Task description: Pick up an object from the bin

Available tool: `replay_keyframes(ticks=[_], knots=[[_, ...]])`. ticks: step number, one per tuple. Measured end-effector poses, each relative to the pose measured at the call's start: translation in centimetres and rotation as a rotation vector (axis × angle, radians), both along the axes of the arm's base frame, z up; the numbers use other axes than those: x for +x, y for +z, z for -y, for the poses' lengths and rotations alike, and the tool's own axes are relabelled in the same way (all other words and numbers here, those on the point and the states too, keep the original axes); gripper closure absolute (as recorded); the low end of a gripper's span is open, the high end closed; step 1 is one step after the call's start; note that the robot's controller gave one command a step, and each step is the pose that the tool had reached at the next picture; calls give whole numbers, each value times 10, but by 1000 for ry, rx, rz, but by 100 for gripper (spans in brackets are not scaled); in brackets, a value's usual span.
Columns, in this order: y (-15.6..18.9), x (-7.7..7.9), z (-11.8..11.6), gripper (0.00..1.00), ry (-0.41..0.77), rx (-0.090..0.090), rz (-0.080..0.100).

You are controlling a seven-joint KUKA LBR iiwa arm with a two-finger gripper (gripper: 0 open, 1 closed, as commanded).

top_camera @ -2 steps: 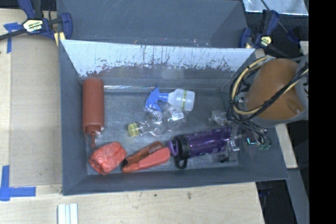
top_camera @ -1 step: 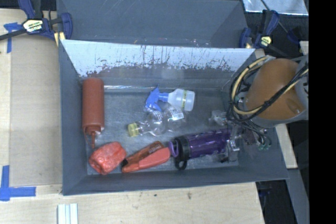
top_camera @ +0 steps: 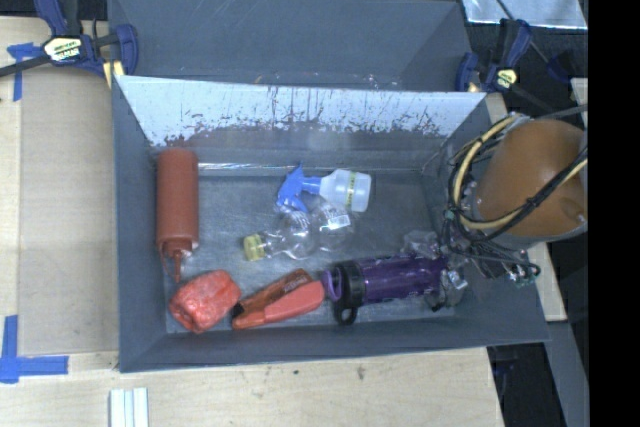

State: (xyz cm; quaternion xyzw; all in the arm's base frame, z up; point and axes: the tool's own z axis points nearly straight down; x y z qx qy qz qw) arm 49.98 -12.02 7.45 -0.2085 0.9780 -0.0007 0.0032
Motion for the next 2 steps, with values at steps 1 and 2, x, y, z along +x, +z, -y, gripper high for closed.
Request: replay_keyframes(ticks=[1,2], knots=[[0,0,0,100,1,0,0],[191,1,-1,100,32,-3,5]])
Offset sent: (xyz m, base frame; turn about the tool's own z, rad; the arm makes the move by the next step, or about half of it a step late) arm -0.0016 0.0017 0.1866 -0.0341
